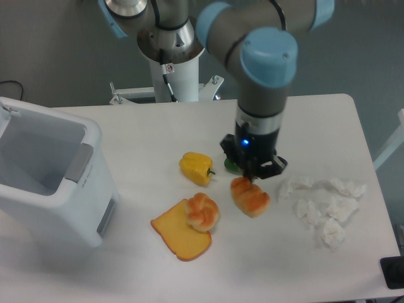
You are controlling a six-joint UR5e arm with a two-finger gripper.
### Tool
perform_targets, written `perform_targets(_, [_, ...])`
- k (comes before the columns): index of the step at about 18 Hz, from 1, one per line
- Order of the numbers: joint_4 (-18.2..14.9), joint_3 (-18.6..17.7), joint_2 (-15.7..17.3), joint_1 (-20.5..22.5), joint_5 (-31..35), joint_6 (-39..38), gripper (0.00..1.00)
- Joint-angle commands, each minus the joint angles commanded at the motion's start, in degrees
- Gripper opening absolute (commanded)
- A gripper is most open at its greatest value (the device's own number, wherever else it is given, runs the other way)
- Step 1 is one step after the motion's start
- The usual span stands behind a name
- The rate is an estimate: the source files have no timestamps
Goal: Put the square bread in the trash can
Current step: 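Carry the held bread roll over to the white trash bin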
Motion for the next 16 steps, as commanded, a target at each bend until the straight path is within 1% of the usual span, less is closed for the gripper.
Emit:
perform_targets(3, [0.0, -0.6, 1.8, -1.8, -2.6, -4.0, 0.12])
perform_targets(7, [0.1, -2.0, 3.6, -7.1, -3.8, -8.3, 0.13])
perform_targets(10, [0.2, -2.1, 4.9, -9.9, -6.9, -12.2, 0.13])
perform_targets(12, [0.2, -2.2, 6.4, -11.9, -8.7, -14.2, 0.13])
perform_targets(16, [0.4, -2.1, 7.5, -13.4, -12.1, -17.8, 0.13])
